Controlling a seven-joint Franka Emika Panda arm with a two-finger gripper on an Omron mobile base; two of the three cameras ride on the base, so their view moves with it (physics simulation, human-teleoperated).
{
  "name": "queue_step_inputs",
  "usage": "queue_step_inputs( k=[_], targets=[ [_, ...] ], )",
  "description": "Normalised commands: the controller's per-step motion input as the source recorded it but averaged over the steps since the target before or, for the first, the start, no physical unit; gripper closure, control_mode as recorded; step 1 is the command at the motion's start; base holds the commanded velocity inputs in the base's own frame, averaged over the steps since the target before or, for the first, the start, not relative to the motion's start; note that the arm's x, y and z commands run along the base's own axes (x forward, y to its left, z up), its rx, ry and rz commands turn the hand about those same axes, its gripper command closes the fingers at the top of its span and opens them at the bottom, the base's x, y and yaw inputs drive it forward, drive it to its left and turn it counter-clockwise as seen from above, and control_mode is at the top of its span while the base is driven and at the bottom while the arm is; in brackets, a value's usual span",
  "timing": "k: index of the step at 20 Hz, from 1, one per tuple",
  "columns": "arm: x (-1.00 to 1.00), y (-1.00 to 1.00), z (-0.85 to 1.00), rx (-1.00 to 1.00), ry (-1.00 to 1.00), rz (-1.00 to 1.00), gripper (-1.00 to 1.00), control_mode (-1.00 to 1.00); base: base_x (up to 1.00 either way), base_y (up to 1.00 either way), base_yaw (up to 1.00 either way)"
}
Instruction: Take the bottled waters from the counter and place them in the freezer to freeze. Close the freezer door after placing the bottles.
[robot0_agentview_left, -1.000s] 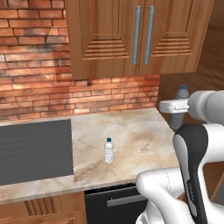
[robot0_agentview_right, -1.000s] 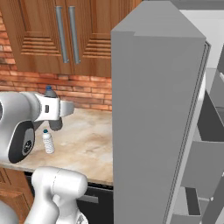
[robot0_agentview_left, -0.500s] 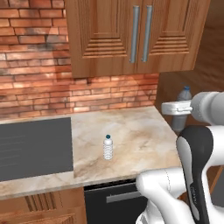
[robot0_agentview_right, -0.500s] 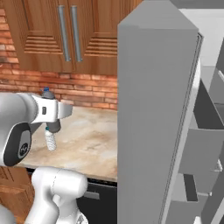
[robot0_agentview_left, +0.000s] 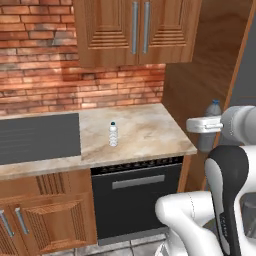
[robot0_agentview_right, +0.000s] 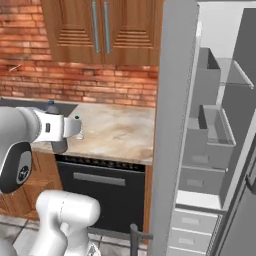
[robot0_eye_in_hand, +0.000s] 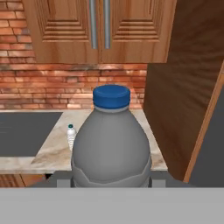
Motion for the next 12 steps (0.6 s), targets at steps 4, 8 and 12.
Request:
queue_step_inputs(
  k=[4, 8, 12],
  targets=[
    [0.0, 0.0, 0.0, 0.0, 0.0, 0.0, 1.0, 1.0, -0.81, 0.01, -0.01],
    [0.0, 0.0, 0.0, 0.0, 0.0, 0.0, 1.0, 1.0, -0.73, 0.0, 0.0],
    [0.0, 0.0, 0.0, 0.0, 0.0, 0.0, 1.0, 1.0, -0.69, 0.0, 0.0]
  ],
)
